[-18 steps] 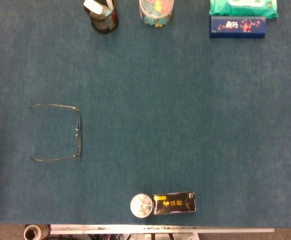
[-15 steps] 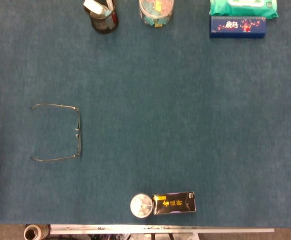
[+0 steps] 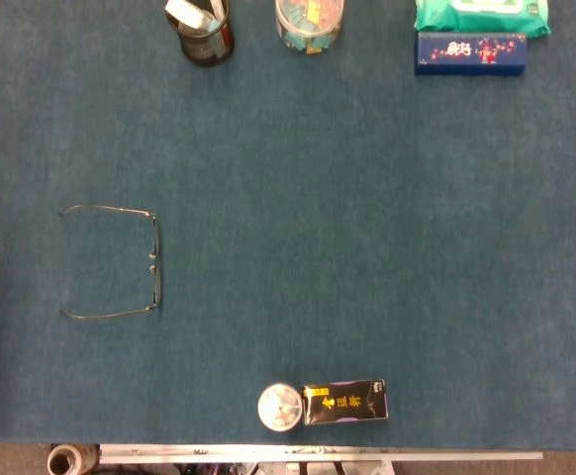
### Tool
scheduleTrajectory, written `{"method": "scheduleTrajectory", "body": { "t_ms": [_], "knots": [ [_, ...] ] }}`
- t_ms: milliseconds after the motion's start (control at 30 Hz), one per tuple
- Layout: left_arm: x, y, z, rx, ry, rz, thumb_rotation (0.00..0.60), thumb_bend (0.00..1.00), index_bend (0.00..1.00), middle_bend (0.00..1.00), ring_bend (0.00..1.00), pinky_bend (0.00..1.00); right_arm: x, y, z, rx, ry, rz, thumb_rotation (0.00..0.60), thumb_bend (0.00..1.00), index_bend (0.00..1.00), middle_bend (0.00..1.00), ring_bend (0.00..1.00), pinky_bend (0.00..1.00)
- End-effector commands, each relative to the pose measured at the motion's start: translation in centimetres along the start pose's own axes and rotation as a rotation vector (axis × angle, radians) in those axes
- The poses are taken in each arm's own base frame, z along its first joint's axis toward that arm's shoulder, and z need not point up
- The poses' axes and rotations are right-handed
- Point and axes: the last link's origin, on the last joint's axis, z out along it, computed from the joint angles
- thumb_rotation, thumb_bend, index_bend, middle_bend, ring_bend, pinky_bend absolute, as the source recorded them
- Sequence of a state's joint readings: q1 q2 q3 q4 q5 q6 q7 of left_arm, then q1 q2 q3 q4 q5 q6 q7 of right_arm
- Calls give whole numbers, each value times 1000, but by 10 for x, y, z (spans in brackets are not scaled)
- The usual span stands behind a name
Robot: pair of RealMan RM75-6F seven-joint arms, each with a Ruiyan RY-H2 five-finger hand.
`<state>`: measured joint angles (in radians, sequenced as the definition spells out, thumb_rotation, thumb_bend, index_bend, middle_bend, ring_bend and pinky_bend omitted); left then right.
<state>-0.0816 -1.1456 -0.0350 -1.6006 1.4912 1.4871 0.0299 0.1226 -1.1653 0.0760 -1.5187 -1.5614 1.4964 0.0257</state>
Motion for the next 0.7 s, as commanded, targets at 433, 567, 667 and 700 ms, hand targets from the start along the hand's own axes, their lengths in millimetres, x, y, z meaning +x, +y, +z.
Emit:
{"method": "scheduleTrajectory", "body": {
  "t_ms": [433,567,667,700],
  "knots": [
    [-8,21,-4,-119,-15,-74,600,206,429,539,357,441,24,-2,-19,41,138,44,600,208,571,463,314,303],
    [-8,24,-5,-141,-3,-82,600,120,377,477,355,441,29,-5,-22,66,182,66,600,208,505,451,314,304],
    [-9,27,-6,-155,-7,-84,600,101,313,387,341,441,29,-5,-22,78,199,76,600,207,441,441,314,304],
    [-9,28,-6,-161,-6,-81,600,98,297,363,336,441,29,-4,-22,79,199,77,600,207,416,436,314,304]
  ]
}}
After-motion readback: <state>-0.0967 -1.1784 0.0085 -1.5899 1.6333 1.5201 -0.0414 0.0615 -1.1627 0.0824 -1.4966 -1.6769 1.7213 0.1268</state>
